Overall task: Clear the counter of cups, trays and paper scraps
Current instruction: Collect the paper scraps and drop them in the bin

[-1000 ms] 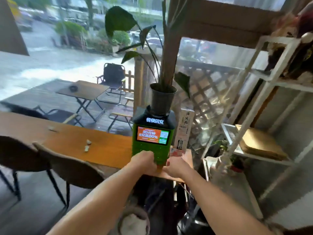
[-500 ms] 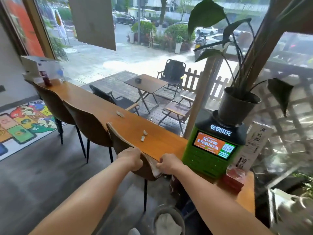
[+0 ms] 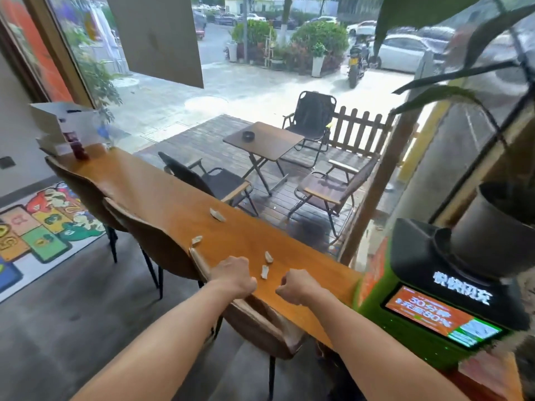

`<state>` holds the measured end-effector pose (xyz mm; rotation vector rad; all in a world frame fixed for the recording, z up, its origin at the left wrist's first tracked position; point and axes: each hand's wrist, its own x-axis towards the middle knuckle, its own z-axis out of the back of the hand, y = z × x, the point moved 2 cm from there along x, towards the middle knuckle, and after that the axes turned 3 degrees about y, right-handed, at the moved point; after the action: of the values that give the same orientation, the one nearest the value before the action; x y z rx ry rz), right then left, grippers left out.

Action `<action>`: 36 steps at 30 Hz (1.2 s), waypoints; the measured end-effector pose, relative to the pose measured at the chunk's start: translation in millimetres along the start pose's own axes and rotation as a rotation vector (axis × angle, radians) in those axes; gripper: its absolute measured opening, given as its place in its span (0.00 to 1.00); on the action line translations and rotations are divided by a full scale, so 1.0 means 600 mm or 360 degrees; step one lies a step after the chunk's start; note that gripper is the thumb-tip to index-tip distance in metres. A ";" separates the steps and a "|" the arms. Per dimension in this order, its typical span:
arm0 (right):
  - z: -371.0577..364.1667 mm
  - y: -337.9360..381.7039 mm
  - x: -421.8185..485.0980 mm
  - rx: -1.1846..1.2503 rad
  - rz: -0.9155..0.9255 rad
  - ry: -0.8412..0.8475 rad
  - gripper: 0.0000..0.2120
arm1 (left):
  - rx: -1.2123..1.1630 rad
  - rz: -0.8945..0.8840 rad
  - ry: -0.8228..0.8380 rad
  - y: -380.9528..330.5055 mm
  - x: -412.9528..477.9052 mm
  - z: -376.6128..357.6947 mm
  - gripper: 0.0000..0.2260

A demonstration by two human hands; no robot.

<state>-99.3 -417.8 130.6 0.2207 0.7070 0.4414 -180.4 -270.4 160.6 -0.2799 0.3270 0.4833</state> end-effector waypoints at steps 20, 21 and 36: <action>0.037 0.068 0.334 0.0388 -0.0484 -0.0007 0.08 | 0.0296 -0.0286 0.0433 0.163 0.434 0.050 0.10; 0.036 0.072 0.345 0.0426 -0.0538 -0.0030 0.08 | 0.0328 -0.0328 0.0448 0.172 0.460 0.055 0.10; -0.007 0.130 0.464 0.0480 -0.0940 -0.0344 0.10 | 0.0206 -0.0436 0.0360 0.293 0.736 0.074 0.13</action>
<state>60.8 -219.9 -6.4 0.3236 0.5892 -0.2532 112.1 73.0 5.2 -0.2490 0.5300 0.1594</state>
